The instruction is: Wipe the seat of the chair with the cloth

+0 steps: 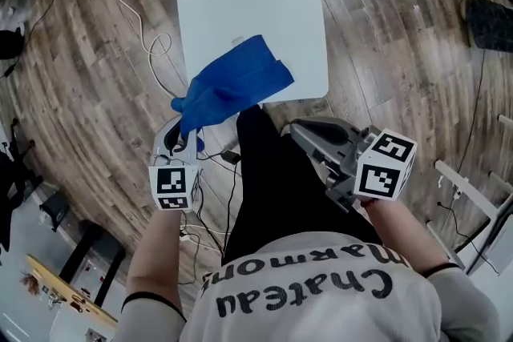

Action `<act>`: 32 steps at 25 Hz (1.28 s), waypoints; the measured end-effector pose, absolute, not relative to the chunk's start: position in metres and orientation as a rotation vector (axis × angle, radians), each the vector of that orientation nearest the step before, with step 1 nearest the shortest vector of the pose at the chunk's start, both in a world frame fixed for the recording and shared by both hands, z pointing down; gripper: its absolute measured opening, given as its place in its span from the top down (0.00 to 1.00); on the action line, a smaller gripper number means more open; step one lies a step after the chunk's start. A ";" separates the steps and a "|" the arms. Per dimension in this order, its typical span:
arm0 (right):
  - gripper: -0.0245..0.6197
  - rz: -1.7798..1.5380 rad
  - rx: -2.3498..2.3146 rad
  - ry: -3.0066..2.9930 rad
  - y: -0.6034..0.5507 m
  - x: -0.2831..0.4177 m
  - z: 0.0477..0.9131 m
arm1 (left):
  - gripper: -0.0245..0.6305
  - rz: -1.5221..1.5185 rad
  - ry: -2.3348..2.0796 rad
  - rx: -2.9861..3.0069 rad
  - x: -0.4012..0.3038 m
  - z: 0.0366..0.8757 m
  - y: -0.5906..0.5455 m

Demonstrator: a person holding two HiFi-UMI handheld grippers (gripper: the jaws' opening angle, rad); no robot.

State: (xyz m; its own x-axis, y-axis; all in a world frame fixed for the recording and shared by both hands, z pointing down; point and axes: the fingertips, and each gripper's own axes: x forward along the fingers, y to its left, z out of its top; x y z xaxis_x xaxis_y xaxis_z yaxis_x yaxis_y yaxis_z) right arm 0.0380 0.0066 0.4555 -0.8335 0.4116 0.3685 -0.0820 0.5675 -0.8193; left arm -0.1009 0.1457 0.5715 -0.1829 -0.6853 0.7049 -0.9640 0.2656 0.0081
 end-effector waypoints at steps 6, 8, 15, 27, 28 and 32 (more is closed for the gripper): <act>0.94 1.258 -0.164 -2.210 0.005 0.044 0.482 | 0.91 0.853 -1.692 1.396 -0.104 0.687 0.143; 0.94 1.281 -0.121 -2.206 0.000 0.046 0.488 | 0.91 0.915 -1.637 1.359 -0.104 0.711 0.142; 0.94 1.351 0.013 -2.215 -0.018 0.057 0.505 | 0.93 0.949 -1.681 1.418 -0.102 0.719 0.116; 0.94 1.419 0.158 -2.260 -0.036 0.120 0.511 | 0.93 0.880 -1.648 1.653 -0.014 0.719 0.023; 0.94 1.423 0.169 -2.261 -0.038 0.128 0.513 | 0.93 0.867 -1.656 1.666 -0.006 0.719 0.016; 0.94 1.441 0.228 -2.263 -0.045 0.163 0.520 | 0.93 0.805 -1.691 1.699 0.022 0.720 -0.014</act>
